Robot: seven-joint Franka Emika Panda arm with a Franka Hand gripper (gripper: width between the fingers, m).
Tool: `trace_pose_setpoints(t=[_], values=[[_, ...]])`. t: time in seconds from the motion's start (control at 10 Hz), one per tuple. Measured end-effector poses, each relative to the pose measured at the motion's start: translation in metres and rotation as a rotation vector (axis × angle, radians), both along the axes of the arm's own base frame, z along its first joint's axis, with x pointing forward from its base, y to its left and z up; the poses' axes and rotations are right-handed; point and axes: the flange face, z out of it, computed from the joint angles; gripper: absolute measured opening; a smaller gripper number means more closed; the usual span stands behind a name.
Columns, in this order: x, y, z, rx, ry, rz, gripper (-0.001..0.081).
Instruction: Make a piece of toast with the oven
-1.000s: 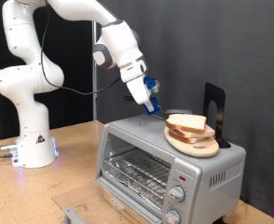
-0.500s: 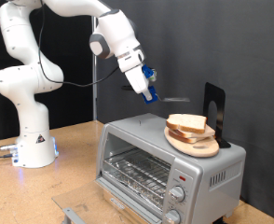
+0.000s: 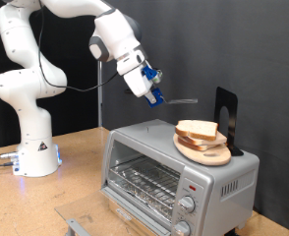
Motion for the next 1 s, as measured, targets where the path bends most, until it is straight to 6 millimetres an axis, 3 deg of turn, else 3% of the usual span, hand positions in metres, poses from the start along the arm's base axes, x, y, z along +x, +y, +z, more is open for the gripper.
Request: trace_pose_setpoints(t=[0.5,1.0], values=[[-0.02,-0.068,0.007,0.068,0.007,-0.089,0.0383],[-0.034,-0.128,0.002,0.016,0.126,-0.101,0.0383]])
